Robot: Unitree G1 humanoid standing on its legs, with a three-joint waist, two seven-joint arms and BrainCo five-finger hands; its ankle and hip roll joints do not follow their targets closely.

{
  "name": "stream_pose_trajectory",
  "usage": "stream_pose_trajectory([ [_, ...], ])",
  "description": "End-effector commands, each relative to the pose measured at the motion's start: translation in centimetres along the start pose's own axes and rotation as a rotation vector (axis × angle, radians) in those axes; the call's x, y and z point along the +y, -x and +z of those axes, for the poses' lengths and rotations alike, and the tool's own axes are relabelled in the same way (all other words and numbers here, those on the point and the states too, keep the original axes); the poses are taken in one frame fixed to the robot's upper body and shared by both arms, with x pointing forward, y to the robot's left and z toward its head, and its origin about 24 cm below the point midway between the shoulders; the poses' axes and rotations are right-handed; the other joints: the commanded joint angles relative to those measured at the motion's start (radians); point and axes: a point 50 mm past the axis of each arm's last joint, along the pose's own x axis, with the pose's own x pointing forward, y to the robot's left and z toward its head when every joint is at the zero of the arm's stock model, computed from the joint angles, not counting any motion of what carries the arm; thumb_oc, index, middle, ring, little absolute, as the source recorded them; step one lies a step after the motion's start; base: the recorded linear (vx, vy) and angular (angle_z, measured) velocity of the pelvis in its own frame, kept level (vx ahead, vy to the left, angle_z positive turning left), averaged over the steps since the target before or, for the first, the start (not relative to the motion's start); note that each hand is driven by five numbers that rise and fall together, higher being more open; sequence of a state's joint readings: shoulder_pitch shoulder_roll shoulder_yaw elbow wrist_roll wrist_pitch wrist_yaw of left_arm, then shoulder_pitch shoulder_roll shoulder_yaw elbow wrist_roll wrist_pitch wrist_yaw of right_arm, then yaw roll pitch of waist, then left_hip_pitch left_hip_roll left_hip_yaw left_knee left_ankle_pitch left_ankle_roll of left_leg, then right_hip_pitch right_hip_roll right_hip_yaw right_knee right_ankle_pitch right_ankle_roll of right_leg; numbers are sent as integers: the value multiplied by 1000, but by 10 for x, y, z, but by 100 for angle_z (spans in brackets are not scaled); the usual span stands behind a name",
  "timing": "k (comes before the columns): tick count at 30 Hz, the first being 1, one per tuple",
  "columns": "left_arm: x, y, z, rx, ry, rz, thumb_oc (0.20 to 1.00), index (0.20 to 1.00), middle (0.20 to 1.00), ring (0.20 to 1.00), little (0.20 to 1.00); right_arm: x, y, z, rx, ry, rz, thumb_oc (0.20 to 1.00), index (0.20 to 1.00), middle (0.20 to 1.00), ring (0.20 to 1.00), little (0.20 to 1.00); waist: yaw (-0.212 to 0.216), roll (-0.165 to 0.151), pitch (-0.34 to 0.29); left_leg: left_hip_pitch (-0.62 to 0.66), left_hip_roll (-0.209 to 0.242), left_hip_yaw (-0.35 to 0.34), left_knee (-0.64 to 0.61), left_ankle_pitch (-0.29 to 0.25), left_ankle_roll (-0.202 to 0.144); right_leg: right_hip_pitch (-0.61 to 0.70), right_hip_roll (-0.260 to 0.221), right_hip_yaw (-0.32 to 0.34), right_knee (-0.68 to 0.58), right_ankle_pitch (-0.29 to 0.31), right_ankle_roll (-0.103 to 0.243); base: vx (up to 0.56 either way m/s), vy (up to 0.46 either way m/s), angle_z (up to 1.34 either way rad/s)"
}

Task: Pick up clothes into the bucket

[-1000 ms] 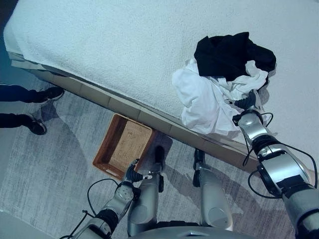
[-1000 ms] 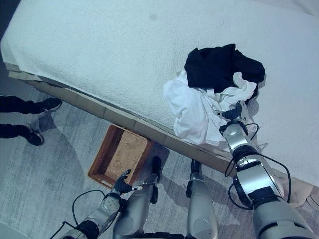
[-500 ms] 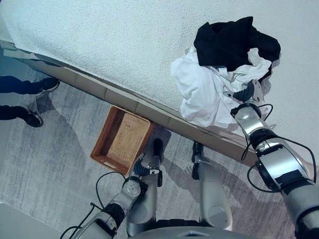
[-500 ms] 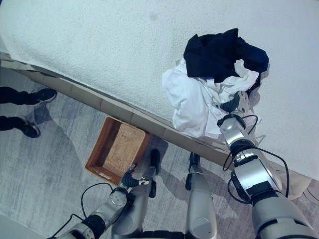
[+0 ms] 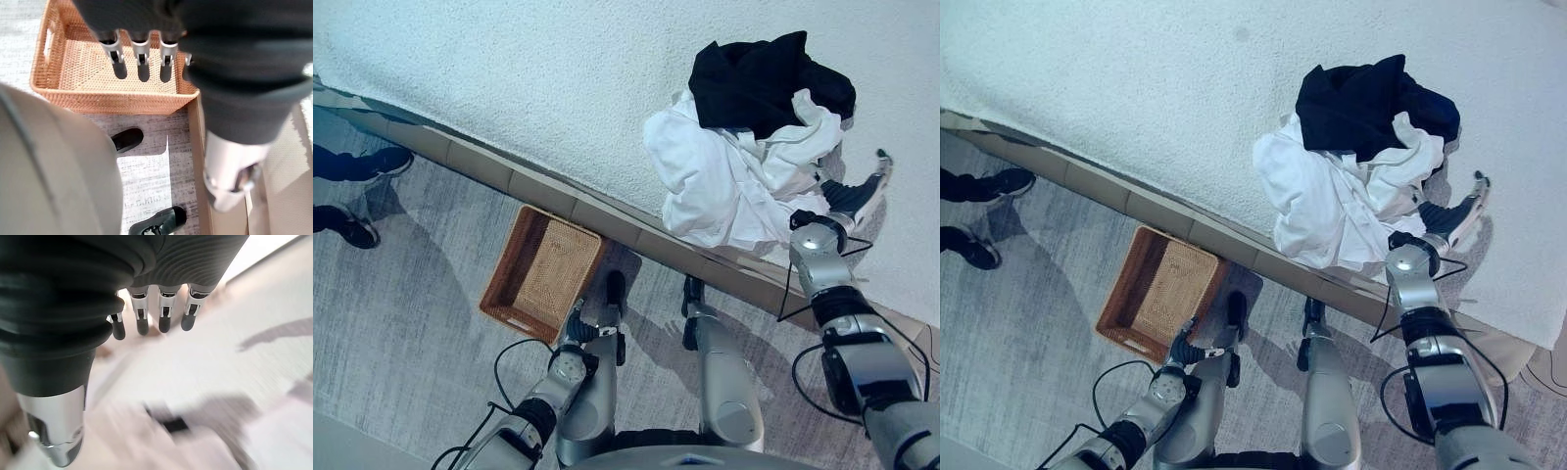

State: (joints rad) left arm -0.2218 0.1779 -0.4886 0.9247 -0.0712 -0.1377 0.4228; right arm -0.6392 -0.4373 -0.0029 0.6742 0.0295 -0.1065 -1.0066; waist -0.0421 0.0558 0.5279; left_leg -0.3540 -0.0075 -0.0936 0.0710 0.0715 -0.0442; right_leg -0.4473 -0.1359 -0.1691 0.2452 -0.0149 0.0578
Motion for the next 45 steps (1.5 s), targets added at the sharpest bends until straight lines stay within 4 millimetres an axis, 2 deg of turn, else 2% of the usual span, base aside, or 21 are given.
stream_pose_trajectory([
  [1,2,5,-10,25,-1,37,1000,1000,1000,1000,1000,-11,-9,27,-130,-83,-140,1000,1000,1000,1000,1000,2,-42,-8,-12,-29,-8,65,-63,6,79,-50,52,-23,-32,84,-10,36,-5],
  [4,0,5,-9,19,1,36,1000,1000,1000,1000,1000,-5,0,41,-199,-110,-120,1000,1000,1000,1000,1000,6,-43,-8,-10,-31,-3,68,-66,7,81,-52,55,-23,-28,86,-8,24,-5],
  [8,1,6,-10,10,-3,33,1000,1000,1000,1000,1000,7,12,53,-335,-48,-5,1000,1000,1000,1000,1000,17,-46,-8,-11,-30,2,68,-61,7,84,-55,50,-26,-22,90,-12,12,-4],
  [10,1,6,-10,8,-3,33,1000,1000,1000,1000,1000,10,14,53,-356,-19,25,1000,1000,1000,1000,1000,19,-47,-8,-12,-30,2,68,-60,7,84,-55,49,-27,-22,91,0,0,0],
  [13,4,6,-11,2,-14,29,1000,1000,1000,1000,1000,25,22,54,-500,159,198,1000,1000,1000,1000,1000,34,-51,-8,-18,-34,-5,72,-57,6,82,-61,39,-21,-19,91,0,0,0],
  [16,7,6,-11,-6,-19,31,1000,1000,1000,1000,1000,32,24,56,-574,247,268,1000,1000,1000,1000,1000,39,-54,-8,-25,-36,-9,75,-56,5,80,-62,34,-17,-19,90,-6,-8,1],
  [20,9,7,-15,-2,-26,17,1000,1000,1000,1000,1000,48,30,54,-703,438,407,1000,1000,1000,1000,1000,55,-60,-8,-38,-36,-15,79,-52,3,74,-66,24,-17,-16,89,-11,-16,7],
  [22,10,7,-18,6,-29,7,1000,1000,1000,1000,1000,58,34,47,-791,596,502,1000,1000,1000,1000,1000,66,-63,-8,-39,-36,-19,81,-56,0,77,-66,20,-17,-20,90,5,-23,5],
  [23,10,7,-18,6,-32,6,1000,1000,1000,1000,1000,60,34,50,-805,607,506,1000,1000,1000,1000,1000,66,-62,-8,-45,-37,-21,80,-49,0,74,-67,17,-19,-15,90,3,-14,5],
  [26,8,8,-21,28,-25,-11,1000,1000,1000,1000,1000,74,45,36,-718,641,657,1000,1000,1000,1000,1000,76,-64,-8,-48,-38,-27,78,-44,-2,74,-67,10,-20,-13,87,-2,-11,9],
  [27,7,8,-23,41,-13,-14,1000,1000,1000,1000,1000,79,49,22,-638,676,742,1000,1000,1000,1000,1000,84,-64,-8,-49,-38,-29,76,-41,-3,74,-68,6,-20,-12,86,3,-9,11],
  [29,6,8,-23,44,-14,-19,1000,1000,1000,1000,1000,83,52,20,-642,705,777,1000,1000,1000,1000,1000,87,-64,-8,-51,-38,-30,76,-39,-4,73,-69,2,-20,-11,85,6,-11,8],
  [30,6,8,-23,46,-12,-23,1000,1000,1000,1000,1000,82,49,9,-583,756,815,1000,1000,1000,1000,1000,93,-64,-8,-52,-39,-36,75,-37,-6,75,-70,-2,-22,-9,84,8,-13,5],
  [38,1,6,-21,54,-20,-64,1000,1000,1000,1000,1000,84,47,-11,-465,883,933,1000,1000,1000,1000,1000,109,-58,-8,-58,-44,-48,77,-33,-8,80,-75,-15,-21,-11,83,11,-8,6],
  [45,1,4,-19,53,-27,-64,1000,1000,1000,1000,1000,87,51,-10,-473,913,942,1000,1000,1000,1000,1000,111,-62,-8,-64,-45,-48,82,-36,-8,78,-74,-17,-26,-10,83,5,0,3],
])
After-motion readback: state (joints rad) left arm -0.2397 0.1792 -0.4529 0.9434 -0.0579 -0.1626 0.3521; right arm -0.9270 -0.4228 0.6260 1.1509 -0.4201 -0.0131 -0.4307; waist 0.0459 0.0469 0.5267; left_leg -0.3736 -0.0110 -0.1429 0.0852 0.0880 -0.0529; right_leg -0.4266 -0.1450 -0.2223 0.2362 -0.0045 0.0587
